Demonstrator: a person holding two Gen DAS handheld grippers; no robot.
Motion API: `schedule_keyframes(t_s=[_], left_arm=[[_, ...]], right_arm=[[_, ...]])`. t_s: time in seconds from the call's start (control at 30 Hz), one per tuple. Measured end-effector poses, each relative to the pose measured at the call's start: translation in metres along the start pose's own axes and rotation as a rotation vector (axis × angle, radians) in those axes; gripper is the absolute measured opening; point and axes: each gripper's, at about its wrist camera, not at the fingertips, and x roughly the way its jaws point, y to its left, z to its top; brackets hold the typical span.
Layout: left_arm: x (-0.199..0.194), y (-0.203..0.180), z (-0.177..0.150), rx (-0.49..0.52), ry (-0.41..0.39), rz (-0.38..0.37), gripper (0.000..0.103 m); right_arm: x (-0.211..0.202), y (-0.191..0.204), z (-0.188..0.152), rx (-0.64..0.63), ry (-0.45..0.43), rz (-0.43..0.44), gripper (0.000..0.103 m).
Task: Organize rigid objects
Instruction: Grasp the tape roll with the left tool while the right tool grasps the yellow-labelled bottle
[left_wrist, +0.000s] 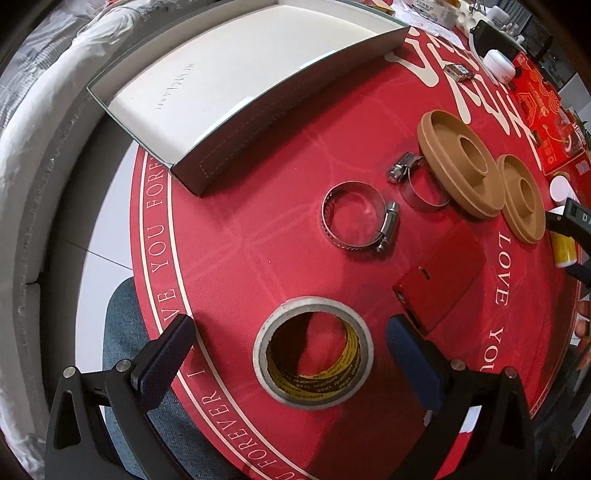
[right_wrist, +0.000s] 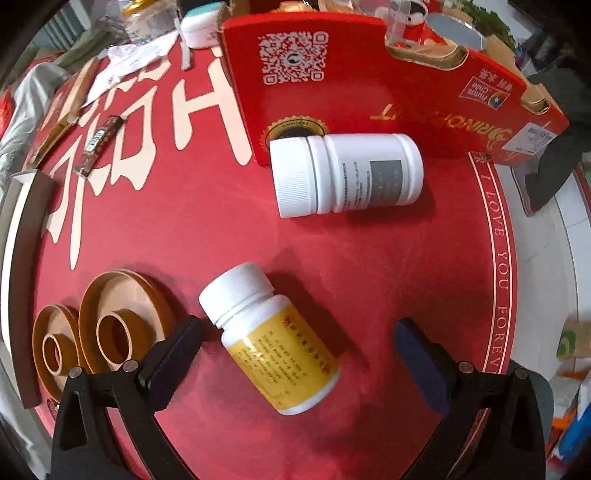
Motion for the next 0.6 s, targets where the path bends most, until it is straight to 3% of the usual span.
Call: schedule_keyframes(t_s=[0.23, 0.33, 0.4, 0.43, 0.47, 0.53, 0.6], left_arm=[[-0.005, 0.004, -0.005, -0.033, -0.016, 0.007, 0.103], [-0.005, 0.003, -0.005, -0.026, 0.004, 0.004, 0.102], [-0.007, 0.003, -0.005, -0.021, 0.007, 0.003, 0.096], [-0.009, 0.002, -0.003, -0.017, 0.002, 0.002, 0.092], [-0.013, 0.001, -0.004, -0.008, -0.008, 0.000, 0.082], [-0.021, -0.003, -0.006, 0.024, -0.033, -0.007, 0.057], [-0.023, -0.005, -0.007, 0.043, -0.027, -0.019, 0.052]], right_arm=[[-0.004, 0.004, -0.014, -0.077, -0.030, 0.015, 0.103], [-0.003, 0.012, -0.015, -0.119, 0.000, 0.024, 0.103], [-0.003, 0.017, -0.017, -0.146, 0.035, 0.025, 0.100], [-0.005, 0.018, -0.020, -0.155, 0.036, 0.027, 0.093], [-0.009, 0.021, -0.024, -0.167, 0.030, 0.029, 0.089], [-0.016, 0.026, -0.028, -0.182, 0.017, 0.031, 0.058], [-0.023, 0.029, -0.031, -0.195, 0.006, 0.035, 0.037]])
